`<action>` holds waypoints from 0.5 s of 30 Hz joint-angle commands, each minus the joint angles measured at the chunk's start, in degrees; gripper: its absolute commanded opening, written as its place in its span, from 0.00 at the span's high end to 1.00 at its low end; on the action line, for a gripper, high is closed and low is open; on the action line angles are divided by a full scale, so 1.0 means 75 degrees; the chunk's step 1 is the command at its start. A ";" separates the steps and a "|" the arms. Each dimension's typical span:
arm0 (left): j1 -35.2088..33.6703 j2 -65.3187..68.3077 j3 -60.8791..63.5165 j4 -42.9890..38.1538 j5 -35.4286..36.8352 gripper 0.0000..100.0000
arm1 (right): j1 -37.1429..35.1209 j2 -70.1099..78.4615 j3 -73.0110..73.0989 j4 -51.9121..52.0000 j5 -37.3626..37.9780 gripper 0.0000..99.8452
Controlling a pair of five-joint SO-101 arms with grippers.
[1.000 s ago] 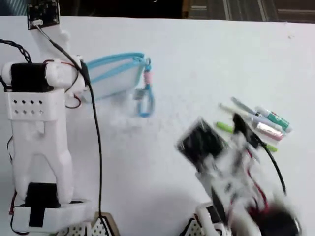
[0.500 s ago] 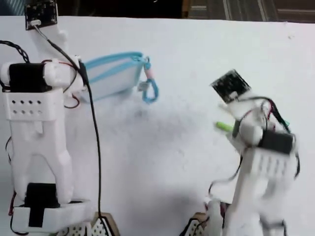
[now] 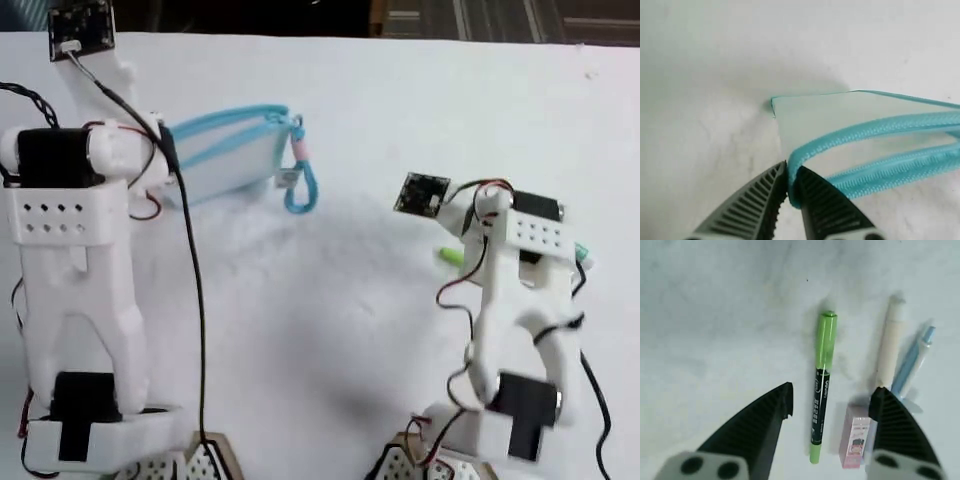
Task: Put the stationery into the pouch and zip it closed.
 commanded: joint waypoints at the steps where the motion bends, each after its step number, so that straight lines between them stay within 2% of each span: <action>1: -0.0053 0.0018 -0.0141 0.0035 0.0023 0.98 | 0.0064 0.0733 -0.0633 -0.0123 0.0094 0.73; 8: -0.0053 0.0018 -0.0105 0.0035 -0.0082 0.98 | 0.0053 0.2678 -0.1512 -0.0334 0.0059 0.73; 11: -0.0053 0.0018 -0.0105 0.0035 -0.0082 0.98 | 0.0088 0.3194 -0.1817 -0.0568 -0.0387 0.73; 15: -0.0053 0.0064 -0.0105 0.0023 -0.0082 0.98 | 0.0053 0.3511 -0.1864 -0.0674 -0.0469 0.74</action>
